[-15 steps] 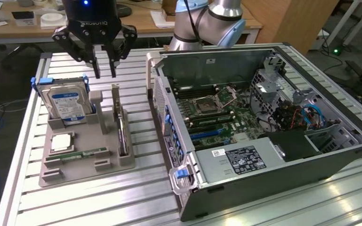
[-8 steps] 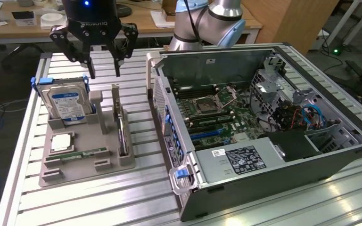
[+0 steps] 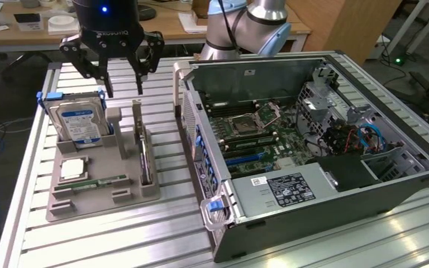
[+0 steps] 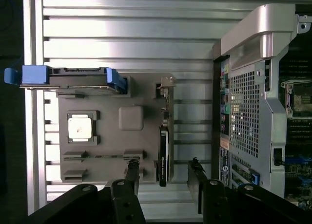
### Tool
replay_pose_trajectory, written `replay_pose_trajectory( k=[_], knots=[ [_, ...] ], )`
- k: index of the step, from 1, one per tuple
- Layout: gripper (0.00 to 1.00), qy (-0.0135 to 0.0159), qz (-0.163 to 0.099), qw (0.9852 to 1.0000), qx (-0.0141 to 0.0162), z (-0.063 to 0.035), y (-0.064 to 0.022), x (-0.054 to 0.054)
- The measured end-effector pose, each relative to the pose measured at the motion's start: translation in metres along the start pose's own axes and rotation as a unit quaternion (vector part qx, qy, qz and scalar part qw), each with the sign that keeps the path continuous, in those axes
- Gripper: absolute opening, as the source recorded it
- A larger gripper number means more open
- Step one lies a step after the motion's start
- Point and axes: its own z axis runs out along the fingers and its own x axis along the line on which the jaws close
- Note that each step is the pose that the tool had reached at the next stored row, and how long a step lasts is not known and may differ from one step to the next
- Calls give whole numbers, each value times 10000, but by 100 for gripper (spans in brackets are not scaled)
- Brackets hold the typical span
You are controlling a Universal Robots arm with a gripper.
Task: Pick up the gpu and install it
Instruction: 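Pick up the gpu and move the gpu toward the slot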
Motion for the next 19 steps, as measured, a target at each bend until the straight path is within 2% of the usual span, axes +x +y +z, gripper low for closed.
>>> replay_pose_trajectory(
  k=[12, 16, 19],
  knots=[
    [53, 0, -39, 10000, -1, 93, -48, 1],
    [53, -12, -40, 10000, -1, 106, -52, 2],
    [53, -43, -43, 10000, -3, 117, -52, 1]
  ],
)
